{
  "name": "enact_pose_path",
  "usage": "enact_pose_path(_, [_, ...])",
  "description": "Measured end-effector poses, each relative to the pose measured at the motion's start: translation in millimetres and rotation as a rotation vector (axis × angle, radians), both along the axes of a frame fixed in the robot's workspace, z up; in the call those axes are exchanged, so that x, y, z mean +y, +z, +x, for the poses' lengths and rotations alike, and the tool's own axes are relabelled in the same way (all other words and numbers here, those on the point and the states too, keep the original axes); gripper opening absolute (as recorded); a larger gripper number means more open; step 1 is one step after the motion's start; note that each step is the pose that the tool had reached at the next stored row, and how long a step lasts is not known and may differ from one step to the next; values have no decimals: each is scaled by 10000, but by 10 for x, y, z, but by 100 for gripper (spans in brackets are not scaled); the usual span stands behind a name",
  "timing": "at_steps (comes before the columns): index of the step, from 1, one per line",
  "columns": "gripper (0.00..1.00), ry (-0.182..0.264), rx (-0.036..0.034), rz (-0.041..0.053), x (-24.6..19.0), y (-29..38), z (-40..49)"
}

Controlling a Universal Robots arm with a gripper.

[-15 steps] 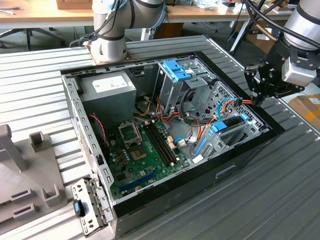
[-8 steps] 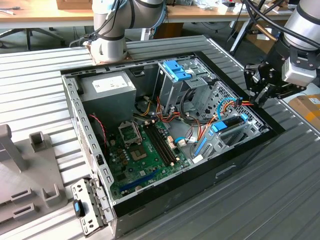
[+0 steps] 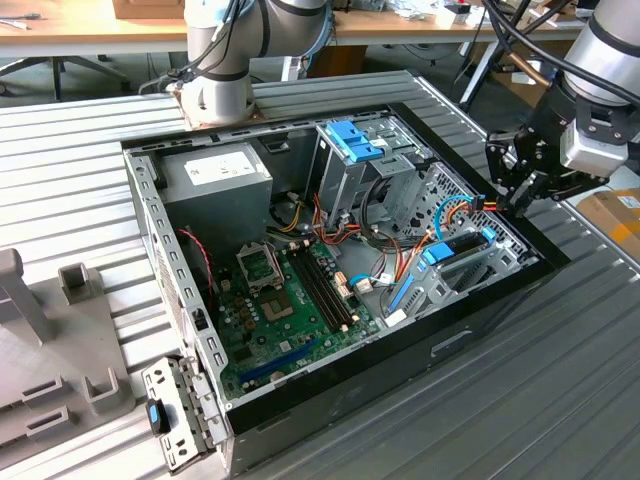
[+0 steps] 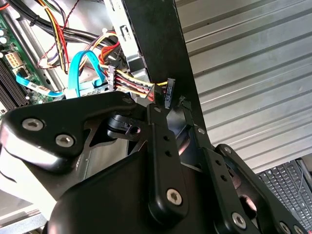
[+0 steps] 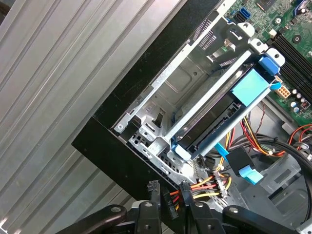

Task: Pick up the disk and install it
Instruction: 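Insert the first disk wire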

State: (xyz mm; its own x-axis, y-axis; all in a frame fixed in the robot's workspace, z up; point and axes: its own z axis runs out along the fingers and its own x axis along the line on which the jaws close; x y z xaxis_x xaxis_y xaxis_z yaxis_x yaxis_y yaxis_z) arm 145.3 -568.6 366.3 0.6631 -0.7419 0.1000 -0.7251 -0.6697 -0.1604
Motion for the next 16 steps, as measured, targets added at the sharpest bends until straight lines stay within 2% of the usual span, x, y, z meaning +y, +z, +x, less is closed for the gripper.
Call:
enact_pose_path(4, [29, 0, 0, 1, 0, -2, 0])
enact_pose_path(5, [21, 0, 0, 1, 0, -3, 0])
enact_pose_path(14, [21, 0, 0, 9, 0, -6, 0])
enact_pose_path(15, [21, 0, 0, 131, -1, -8, 0])
enact_pose_path(16, [21, 3, 0, 187, 0, -6, 0])
